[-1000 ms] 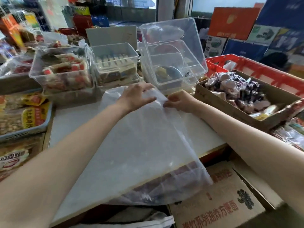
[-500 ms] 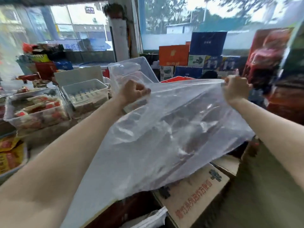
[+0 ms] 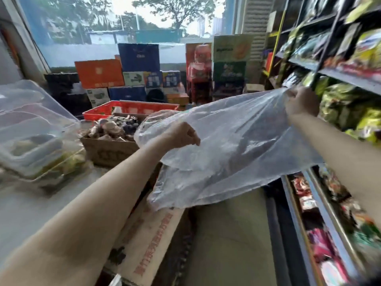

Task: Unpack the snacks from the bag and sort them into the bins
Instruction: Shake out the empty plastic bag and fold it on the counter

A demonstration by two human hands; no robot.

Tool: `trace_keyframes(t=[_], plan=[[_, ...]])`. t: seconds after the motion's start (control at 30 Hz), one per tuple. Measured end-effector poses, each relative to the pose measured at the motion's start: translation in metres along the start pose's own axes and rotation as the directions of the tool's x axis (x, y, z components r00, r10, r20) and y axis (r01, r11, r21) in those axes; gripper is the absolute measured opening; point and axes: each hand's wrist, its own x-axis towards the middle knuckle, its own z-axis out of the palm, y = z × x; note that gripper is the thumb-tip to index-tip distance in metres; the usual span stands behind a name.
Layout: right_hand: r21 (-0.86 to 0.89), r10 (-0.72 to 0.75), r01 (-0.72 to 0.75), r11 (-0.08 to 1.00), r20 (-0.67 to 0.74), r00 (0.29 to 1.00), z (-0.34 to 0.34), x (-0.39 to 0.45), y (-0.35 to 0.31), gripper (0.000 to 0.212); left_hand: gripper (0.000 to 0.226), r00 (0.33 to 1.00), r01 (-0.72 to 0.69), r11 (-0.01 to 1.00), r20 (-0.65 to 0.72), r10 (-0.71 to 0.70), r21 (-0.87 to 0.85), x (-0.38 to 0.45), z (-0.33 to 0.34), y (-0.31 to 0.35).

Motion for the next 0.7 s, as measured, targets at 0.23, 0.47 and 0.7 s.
trace_keyframes(t=[0.23, 0.47, 0.7], plan=[[-0.083, 0.021, -0.036, 0.996, -0.173, 0.985, -0.050, 0.032, 0.083, 0.042, 0.015, 0.999, -0.048, 0.999, 0.024, 0.048, -0.004, 0.030, 0.058, 0.077], [0.000, -0.090, 0.443, 0.896, 0.979, 0.181, 0.001, -0.066, 0.054, 0.020, 0.041, 0.744, 0.544, 0.831, -0.393, -0.541, -0.114, -0.023, 0.009, -0.013], [-0.210, -0.255, 0.347, 0.914, 0.369, 0.894, 0.020, -0.049, 0.007, 0.024, 0.030, 0.636, 0.469, 0.834, -0.544, -0.548, -0.291, -0.064, -0.013, -0.038]])
